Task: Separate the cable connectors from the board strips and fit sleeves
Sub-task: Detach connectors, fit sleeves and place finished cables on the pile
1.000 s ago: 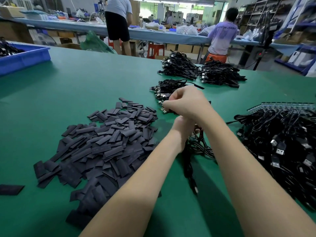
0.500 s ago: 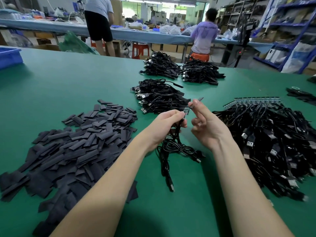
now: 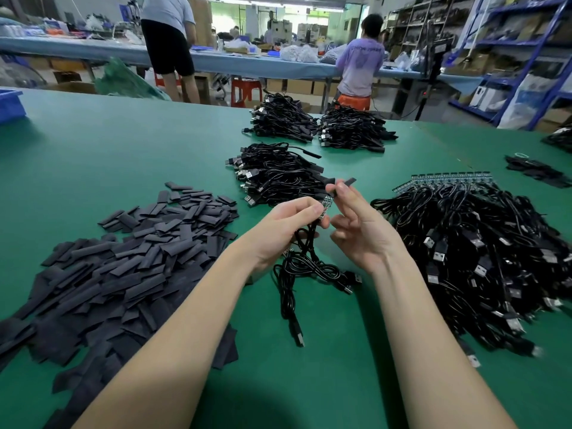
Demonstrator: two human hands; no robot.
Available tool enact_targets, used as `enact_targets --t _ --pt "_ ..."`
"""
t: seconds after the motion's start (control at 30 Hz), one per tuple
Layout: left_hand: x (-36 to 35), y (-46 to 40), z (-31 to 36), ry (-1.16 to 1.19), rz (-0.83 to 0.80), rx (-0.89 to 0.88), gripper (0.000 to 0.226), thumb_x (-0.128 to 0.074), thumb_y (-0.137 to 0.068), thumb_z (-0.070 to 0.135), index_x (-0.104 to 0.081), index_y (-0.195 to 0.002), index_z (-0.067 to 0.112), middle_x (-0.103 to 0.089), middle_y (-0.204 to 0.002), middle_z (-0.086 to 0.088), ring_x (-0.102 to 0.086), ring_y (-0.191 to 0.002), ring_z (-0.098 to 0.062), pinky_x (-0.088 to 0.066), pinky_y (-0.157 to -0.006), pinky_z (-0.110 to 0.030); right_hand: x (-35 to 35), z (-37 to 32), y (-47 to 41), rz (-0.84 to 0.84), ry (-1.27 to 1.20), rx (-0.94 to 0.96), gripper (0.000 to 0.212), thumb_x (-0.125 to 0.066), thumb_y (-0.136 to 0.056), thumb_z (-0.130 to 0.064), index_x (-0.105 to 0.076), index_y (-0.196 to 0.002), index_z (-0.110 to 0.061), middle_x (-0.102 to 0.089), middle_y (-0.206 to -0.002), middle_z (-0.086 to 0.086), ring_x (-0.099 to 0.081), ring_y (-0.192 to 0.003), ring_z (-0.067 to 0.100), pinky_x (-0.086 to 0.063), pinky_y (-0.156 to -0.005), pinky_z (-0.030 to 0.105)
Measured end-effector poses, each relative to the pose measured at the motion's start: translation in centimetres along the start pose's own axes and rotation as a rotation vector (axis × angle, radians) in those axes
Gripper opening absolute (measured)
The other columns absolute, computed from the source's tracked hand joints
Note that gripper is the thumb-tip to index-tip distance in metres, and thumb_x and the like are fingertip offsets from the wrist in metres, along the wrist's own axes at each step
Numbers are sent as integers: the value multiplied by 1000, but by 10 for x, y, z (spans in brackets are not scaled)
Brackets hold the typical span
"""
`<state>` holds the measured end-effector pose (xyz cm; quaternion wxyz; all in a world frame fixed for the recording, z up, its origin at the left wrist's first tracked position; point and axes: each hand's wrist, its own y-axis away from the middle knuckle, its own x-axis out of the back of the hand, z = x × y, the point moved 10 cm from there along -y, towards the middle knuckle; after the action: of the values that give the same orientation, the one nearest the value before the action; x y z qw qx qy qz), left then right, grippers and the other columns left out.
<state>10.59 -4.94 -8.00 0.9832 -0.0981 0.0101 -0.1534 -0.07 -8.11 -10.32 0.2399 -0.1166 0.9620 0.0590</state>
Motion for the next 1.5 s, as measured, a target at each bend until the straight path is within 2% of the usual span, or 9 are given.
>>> enact_targets --t 0.1,0.4,0.6,0.83,1.03,1.17,1.27,1.37,1.5 --pt "0 1 6 -72 -64 -29 24 -50 -104 29 -62 -89 15 -64 -94 1 -55 -100 -17 -37 -103 -47 -2 -3 4 -81 17 -15 11 -84 -77 -40 -79 -86 -36 -74 -102 -16 -38 -53 2 -26 -48 16" --pt "-1 5 5 -79 -185 -3 26 -51 -102 35 -66 -84 25 -65 -92 5 -54 -101 -21 -40 -92 -37 -11 -5 9 -234 11 -10 48 -101 -48 -44 -81 -89 -34 -76 -105 -10 -47 -53 2 -34 -47 14" --pt "-1 8 3 -86 -260 23 21 -51 -104 32 -63 -91 21 -65 -95 5 -52 -101 -24 -39 -95 -45 -7 -10 9 -243 135 -2 49 -100 -49 -47 -80 -93 -36 -76 -110 -8 -39 -68 8 -30 -52 14" --pt "-1 7 6 -120 -247 -16 22 -50 -105 35 -62 -91 24 -63 -99 4 -52 -105 -22 -39 -97 -44 -10 -18 10 -206 166 95 26 -90 -65 -36 -76 -87 -35 -76 -114 -4 -42 -53 3 -37 -53 14" --pt "-3 9 5 -48 -299 -5 20 -49 -104 27 -61 -89 25 -64 -95 5 -50 -105 -26 -40 -93 -42 -15 -14 12 -267 155 99 42 -97 -55 -45 -76 -89 -36 -75 -113 -5 -41 -55 3 -39 -54 14" --pt "-6 11 4 -56 -347 -9 22 -50 -103 28 -59 -100 8 -63 -96 4 -51 -103 -23 -40 -96 -41 -19 -8 11 -293 149 76 41 -96 -58 -44 -76 -92 -35 -74 -106 -6 -41 -61 9 -35 -53 15" --pt "0 8 1 -76 -297 14 38 -50 -102 33 -60 -111 -3 -63 -97 5 -53 -98 -12 -42 -92 -27 -20 -5 10 -273 224 66 37 -95 -60 -42 -76 -91 -34 -70 -99 -5 -40 -60 9 -32 -52 16" --pt "11 2 -3 -172 -153 42 27 -51 -105 38 -68 -95 19 -69 -101 9 -60 -92 0 -44 -77 -11 -8 -6 7 -150 209 70 22 -87 -67 -38 -77 -86 -35 -76 -103 -7 -33 -58 6 -29 -50 15" --pt "23 -7 -6 -117 30 12 11 -70 -94 20 -65 -103 18 -73 -93 1 -68 -88 -5 -48 -74 -12 10 -8 5 22 162 94 24 -92 -69 -35 -80 -90 -32 -75 -104 -7 -24 -61 9 -18 -51 21"
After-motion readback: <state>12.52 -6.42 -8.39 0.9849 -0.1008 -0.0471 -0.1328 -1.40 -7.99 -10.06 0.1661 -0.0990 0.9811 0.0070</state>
